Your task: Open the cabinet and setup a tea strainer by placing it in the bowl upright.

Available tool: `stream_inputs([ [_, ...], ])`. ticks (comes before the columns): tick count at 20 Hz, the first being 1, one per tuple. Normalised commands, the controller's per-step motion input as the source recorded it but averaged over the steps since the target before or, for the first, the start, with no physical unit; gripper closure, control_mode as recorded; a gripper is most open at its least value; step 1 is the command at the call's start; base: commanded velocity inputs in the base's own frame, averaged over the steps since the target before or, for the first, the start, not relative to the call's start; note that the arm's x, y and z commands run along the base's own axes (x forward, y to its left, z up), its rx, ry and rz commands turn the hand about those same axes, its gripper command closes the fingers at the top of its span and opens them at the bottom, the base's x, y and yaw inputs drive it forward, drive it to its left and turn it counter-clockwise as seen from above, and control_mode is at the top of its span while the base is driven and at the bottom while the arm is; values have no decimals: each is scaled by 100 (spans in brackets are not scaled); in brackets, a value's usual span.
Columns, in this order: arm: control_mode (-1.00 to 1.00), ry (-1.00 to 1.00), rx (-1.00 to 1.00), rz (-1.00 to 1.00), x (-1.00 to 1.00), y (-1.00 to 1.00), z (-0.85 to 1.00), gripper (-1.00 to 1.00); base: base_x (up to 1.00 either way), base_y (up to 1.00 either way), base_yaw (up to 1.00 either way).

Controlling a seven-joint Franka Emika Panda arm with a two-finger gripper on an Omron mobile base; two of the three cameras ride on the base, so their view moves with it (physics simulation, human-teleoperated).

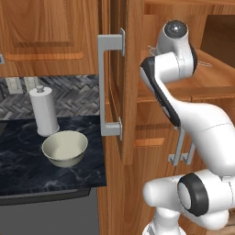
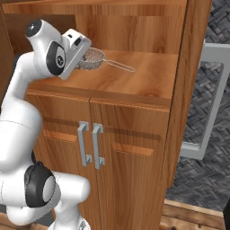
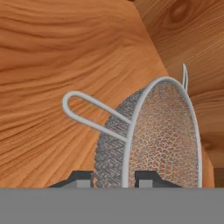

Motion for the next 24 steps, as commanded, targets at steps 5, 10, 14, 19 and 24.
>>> stream_inputs([
  [5, -100, -4, -5, 0, -94, 0, 0, 100, 0, 0, 0],
  [10, -100, 2, -1, -1, -100, 0, 14, 100, 0, 0, 0],
  [14, -100, 8, 0, -5, -100, 0, 9, 100, 0, 0, 0],
  [19, -100, 15, 0, -4, -100, 0, 10, 100, 0, 0, 0],
  [24, -100, 23, 0, -3, -100, 0, 0, 100, 0, 0, 0],
])
